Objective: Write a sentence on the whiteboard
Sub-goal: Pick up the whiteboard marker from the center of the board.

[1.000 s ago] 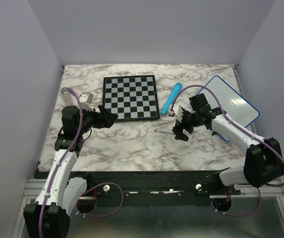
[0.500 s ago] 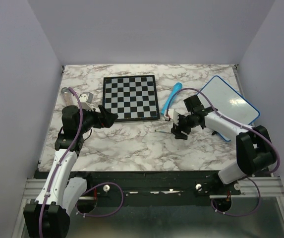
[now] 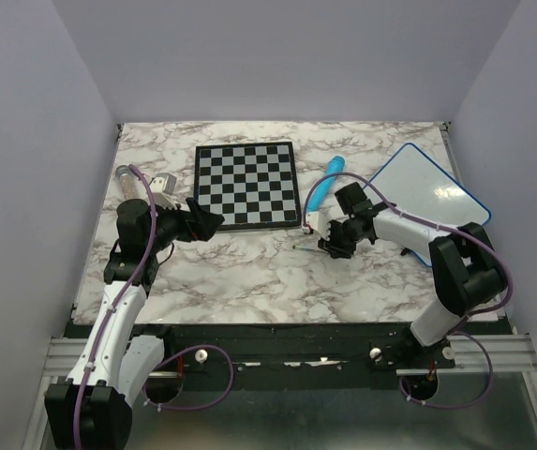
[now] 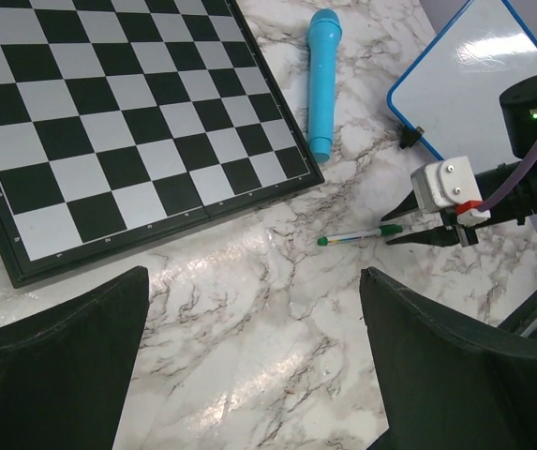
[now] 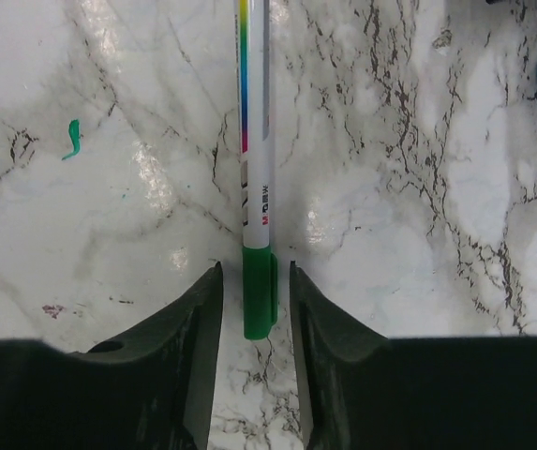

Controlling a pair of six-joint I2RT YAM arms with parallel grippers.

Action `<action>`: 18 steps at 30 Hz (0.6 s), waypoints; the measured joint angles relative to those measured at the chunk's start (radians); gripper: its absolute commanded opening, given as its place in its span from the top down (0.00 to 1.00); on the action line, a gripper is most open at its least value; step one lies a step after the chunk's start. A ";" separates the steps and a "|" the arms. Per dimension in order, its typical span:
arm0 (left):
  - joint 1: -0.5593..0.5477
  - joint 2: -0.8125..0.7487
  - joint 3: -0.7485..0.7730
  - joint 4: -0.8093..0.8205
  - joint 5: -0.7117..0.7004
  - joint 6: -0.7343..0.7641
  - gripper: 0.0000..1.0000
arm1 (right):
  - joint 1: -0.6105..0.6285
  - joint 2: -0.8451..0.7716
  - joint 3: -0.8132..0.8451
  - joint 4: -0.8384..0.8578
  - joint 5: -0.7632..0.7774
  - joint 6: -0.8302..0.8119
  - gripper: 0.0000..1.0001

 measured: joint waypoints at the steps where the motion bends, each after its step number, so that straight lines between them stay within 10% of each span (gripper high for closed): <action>1: 0.000 0.003 -0.001 0.005 0.006 -0.003 0.01 | 0.005 0.003 0.000 0.001 0.007 -0.003 0.66; 8: 0.014 0.037 -0.013 0.043 0.060 -0.044 0.01 | 0.020 0.006 0.000 0.014 0.027 -0.019 0.96; 18: 0.008 0.148 -0.109 0.282 0.206 -0.279 0.01 | 0.020 -0.034 -0.029 0.002 0.016 -0.027 0.99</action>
